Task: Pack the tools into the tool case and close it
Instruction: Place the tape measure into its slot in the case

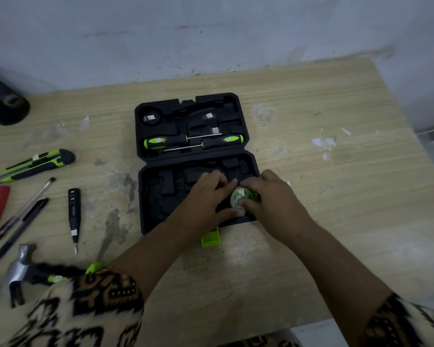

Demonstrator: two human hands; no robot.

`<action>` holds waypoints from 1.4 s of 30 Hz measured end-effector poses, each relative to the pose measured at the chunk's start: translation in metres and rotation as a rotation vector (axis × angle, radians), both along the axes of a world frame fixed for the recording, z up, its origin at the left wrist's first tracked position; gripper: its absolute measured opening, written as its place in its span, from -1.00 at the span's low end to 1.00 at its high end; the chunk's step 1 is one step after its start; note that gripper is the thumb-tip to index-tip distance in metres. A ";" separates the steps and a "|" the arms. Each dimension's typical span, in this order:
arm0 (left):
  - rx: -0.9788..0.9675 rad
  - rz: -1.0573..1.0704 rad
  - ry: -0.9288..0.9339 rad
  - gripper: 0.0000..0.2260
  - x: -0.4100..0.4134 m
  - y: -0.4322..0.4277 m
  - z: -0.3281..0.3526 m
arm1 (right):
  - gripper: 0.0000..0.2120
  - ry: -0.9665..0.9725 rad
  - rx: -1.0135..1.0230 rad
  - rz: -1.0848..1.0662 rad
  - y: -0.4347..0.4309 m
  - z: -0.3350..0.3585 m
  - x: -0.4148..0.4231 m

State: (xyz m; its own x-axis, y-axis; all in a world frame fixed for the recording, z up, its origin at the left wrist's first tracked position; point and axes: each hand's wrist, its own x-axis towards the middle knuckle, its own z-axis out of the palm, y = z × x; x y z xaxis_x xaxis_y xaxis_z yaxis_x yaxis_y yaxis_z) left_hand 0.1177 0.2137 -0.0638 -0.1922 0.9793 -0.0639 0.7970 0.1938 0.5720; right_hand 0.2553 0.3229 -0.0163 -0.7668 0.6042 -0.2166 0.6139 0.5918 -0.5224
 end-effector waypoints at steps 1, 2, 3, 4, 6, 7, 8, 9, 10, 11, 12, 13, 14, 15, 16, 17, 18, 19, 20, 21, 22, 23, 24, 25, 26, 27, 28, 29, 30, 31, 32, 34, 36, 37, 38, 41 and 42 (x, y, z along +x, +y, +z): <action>-0.019 0.001 0.038 -0.25 0.000 0.000 0.000 | -0.69 -0.006 0.006 0.005 0.001 -0.001 -0.001; -0.034 -0.004 0.084 -0.25 -0.001 -0.001 0.001 | -0.69 -0.007 0.017 0.009 0.002 -0.001 -0.002; -0.044 -0.015 0.130 -0.24 -0.001 -0.001 0.002 | -0.70 -0.006 0.026 0.013 0.003 -0.002 -0.003; -0.059 -0.030 0.170 -0.24 -0.001 -0.001 0.005 | -0.71 0.000 0.031 0.019 0.004 -0.002 -0.003; -0.085 -0.062 0.212 -0.28 -0.003 0.000 0.010 | -0.69 0.015 0.033 0.036 0.006 -0.002 -0.003; -0.084 -0.071 0.217 -0.31 -0.004 0.002 0.012 | -0.68 0.025 0.034 0.043 0.007 -0.003 -0.003; -0.069 -0.071 0.211 -0.34 -0.004 0.003 0.015 | -0.67 0.034 0.032 0.049 0.007 -0.004 -0.002; -0.048 -0.061 0.194 -0.37 -0.004 0.003 0.018 | -0.66 0.041 0.022 0.057 0.008 -0.004 -0.001; -0.036 -0.051 0.174 -0.41 -0.002 0.004 0.021 | -0.62 0.039 0.006 0.070 0.009 -0.005 0.001; -0.035 -0.048 0.163 -0.44 0.000 0.004 0.024 | -0.57 0.031 -0.013 0.089 0.011 -0.006 0.004; -0.045 -0.052 0.166 -0.45 0.003 0.003 0.025 | -0.50 0.020 -0.044 0.109 0.013 -0.006 0.008; -0.059 -0.054 0.179 -0.46 0.006 0.002 0.025 | -0.44 0.010 -0.084 0.137 0.015 -0.006 0.012; -0.074 -0.052 0.198 -0.46 0.007 0.001 0.025 | -0.38 -0.002 -0.117 0.174 0.017 -0.005 0.015; -0.086 -0.051 0.224 -0.47 0.008 0.001 0.025 | -0.34 -0.016 -0.128 0.216 0.018 -0.004 0.016; -0.094 -0.056 0.250 -0.48 0.008 0.001 0.025 | -0.33 -0.034 -0.112 0.253 0.019 -0.004 0.017; -0.102 -0.065 0.268 -0.48 0.008 0.003 0.026 | -0.34 -0.046 -0.079 0.279 0.019 -0.003 0.016; -0.109 -0.075 0.274 -0.47 0.007 0.004 0.026 | -0.36 -0.054 -0.045 0.293 0.019 -0.003 0.015; -0.114 -0.081 0.268 -0.46 0.007 0.006 0.026 | -0.38 -0.056 -0.018 0.301 0.019 -0.002 0.014; -0.121 -0.087 0.260 -0.44 0.006 0.007 0.026 | -0.39 -0.060 0.002 0.311 0.019 -0.002 0.014; -0.126 -0.098 0.264 -0.42 0.005 0.007 0.027 | -0.38 -0.066 0.018 0.325 0.019 -0.001 0.014; -0.126 -0.115 0.285 -0.40 0.004 0.007 0.026 | -0.37 -0.075 0.040 0.347 0.019 -0.001 0.014; -0.127 -0.139 0.309 -0.38 0.003 0.007 0.024 | -0.36 -0.084 0.069 0.370 0.019 -0.002 0.015; -0.134 -0.160 0.319 -0.36 0.002 0.006 0.023 | -0.36 -0.099 0.103 0.393 0.021 -0.002 0.016; -0.152 -0.170 0.313 -0.35 0.003 0.005 0.022 | -0.35 -0.118 0.137 0.418 0.021 -0.002 0.016; -0.170 -0.171 0.300 -0.34 0.003 0.005 0.022 | -0.35 -0.146 0.167 0.445 0.022 -0.002 0.015; -0.185 -0.169 0.286 -0.33 0.002 0.005 0.022 | -0.34 -0.179 0.193 0.470 0.022 -0.001 0.013; -0.197 -0.169 0.271 -0.32 0.002 0.006 0.021 | -0.33 -0.214 0.217 0.489 0.021 0.000 0.010; -0.213 -0.165 0.252 -0.32 0.002 0.006 0.021 | -0.33 -0.243 0.237 0.500 0.020 0.001 0.007; -0.229 -0.153 0.221 -0.32 0.003 0.006 0.021 | -0.33 -0.262 0.252 0.500 0.020 0.003 0.005; -0.238 -0.131 0.177 -0.33 0.004 0.006 0.022 | -0.34 -0.269 0.265 0.492 0.019 0.004 0.002; -0.233 -0.103 0.125 -0.34 0.006 0.005 0.022 | -0.34 -0.272 0.282 0.486 0.018 0.006 0.000; -0.182 -0.032 0.001 -0.40 0.009 0.003 0.023 | -0.35 -0.278 0.305 0.480 0.016 0.006 0.000; -0.143 0.042 -0.104 -0.45 0.010 0.002 0.024 | -0.34 -0.269 0.289 0.470 0.016 0.006 0.001; -0.142 0.067 -0.129 -0.47 0.010 0.002 0.025 | -0.34 -0.261 0.286 0.468 0.017 0.005 0.001; -0.148 0.080 -0.138 -0.48 0.010 0.003 0.025 | -0.34 -0.254 0.285 0.468 0.018 0.005 0.001; -0.193 0.094 -0.093 -0.54 0.011 0.002 0.026 | -0.38 -0.240 0.253 0.457 0.020 0.004 0.003; -0.209 0.107 -0.062 -0.58 0.013 0.003 0.027 | -0.38 -0.244 0.247 0.456 0.020 0.004 0.004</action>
State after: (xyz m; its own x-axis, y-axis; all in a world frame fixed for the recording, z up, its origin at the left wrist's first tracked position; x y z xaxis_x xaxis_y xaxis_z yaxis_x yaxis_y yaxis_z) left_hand 0.1305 0.2165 -0.0363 -0.2836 0.9178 -0.2778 0.7301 0.3945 0.5579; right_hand 0.2592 0.3433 -0.0122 -0.9073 0.2791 -0.3144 0.3532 0.9117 -0.2098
